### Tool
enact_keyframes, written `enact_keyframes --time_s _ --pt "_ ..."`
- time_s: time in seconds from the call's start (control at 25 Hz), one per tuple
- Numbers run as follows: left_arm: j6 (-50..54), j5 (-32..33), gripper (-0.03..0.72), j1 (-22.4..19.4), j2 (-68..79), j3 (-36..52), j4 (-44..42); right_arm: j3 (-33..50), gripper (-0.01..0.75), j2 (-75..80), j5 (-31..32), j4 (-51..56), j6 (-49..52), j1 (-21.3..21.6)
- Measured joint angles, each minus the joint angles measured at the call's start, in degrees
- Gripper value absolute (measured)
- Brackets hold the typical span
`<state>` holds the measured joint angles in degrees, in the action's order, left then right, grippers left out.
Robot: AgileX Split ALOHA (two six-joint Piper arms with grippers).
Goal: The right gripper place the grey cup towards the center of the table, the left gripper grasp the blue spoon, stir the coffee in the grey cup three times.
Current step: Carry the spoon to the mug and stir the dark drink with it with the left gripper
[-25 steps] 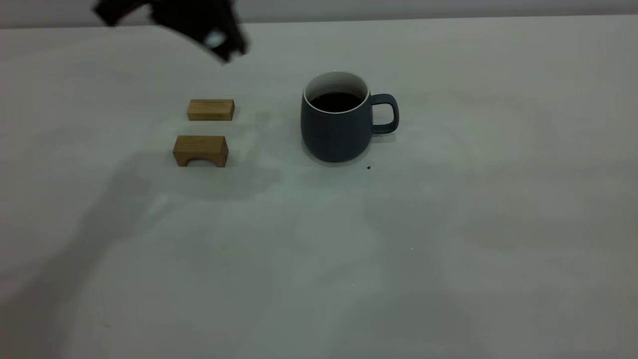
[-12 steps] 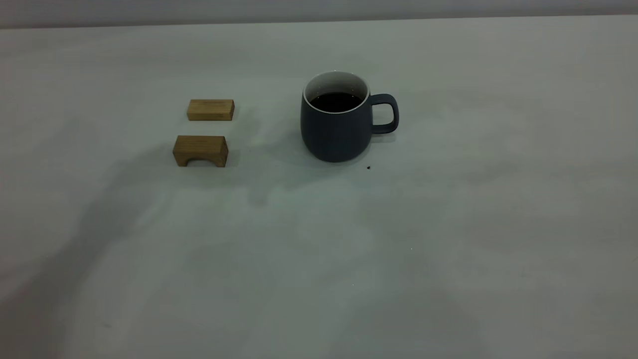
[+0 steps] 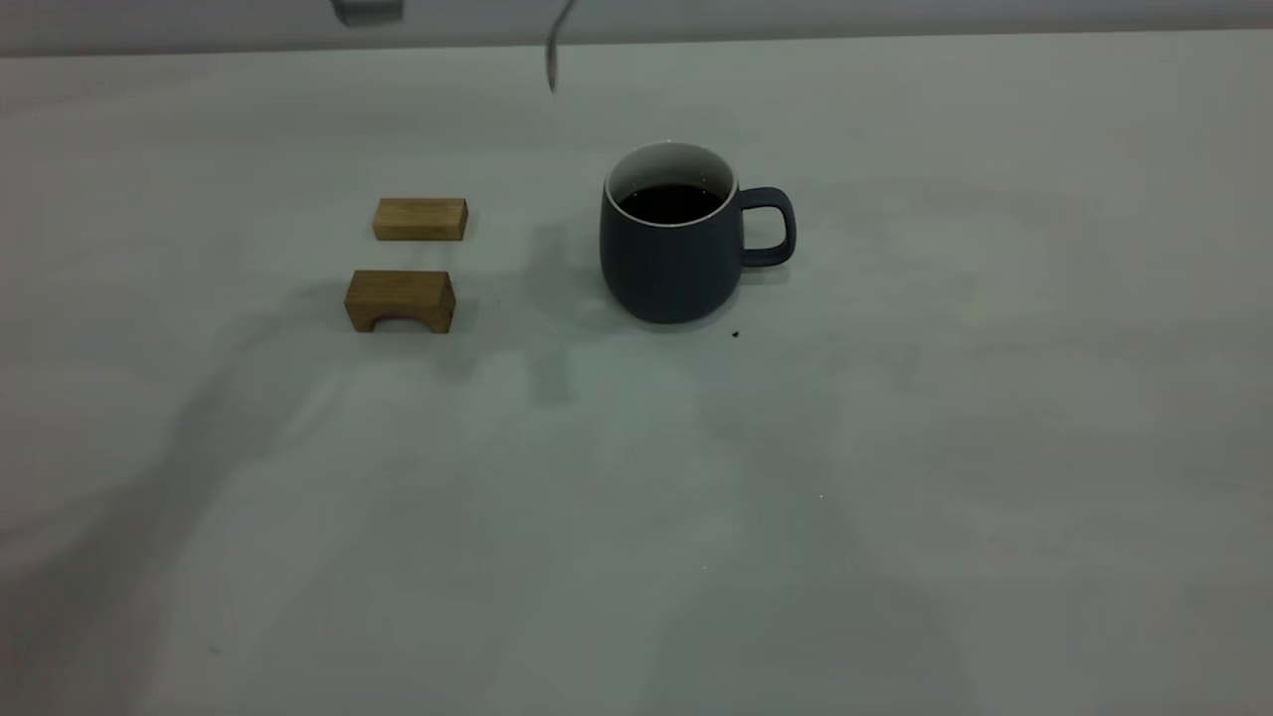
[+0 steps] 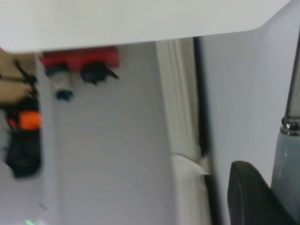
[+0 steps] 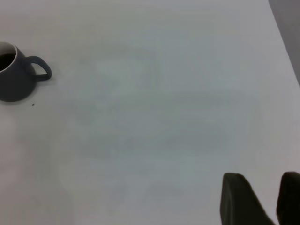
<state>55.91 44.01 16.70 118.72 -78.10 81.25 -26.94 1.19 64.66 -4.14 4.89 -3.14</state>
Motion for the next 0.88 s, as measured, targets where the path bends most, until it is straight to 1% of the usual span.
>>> enact_keyframes --time_s 0.12,0.24,0.36,0.52,0.88 --pt "-1.4 0.4 0.142 0.4 3.7 -0.1 10.4 0.0 0.239 0.0 0.0 0.0 0.0 0.0" --pt "-7.7 1.3 0.142 0.6 8.9 -2.3 15.9 0.0 0.239 0.0 0.0 0.0 0.0 0.0" --pt "-10.0 1.3 0.142 0.6 14.2 -6.5 17.0 0.0 0.239 0.0 0.0 0.0 0.0 0.0" --pt "-10.3 1.7 0.142 0.6 18.9 -11.0 17.5 0.0 0.239 0.0 0.0 0.0 0.0 0.0" --pt "-10.3 3.7 0.142 1.2 25.2 -12.6 17.6 0.0 0.239 0.0 0.0 0.0 0.0 0.0"
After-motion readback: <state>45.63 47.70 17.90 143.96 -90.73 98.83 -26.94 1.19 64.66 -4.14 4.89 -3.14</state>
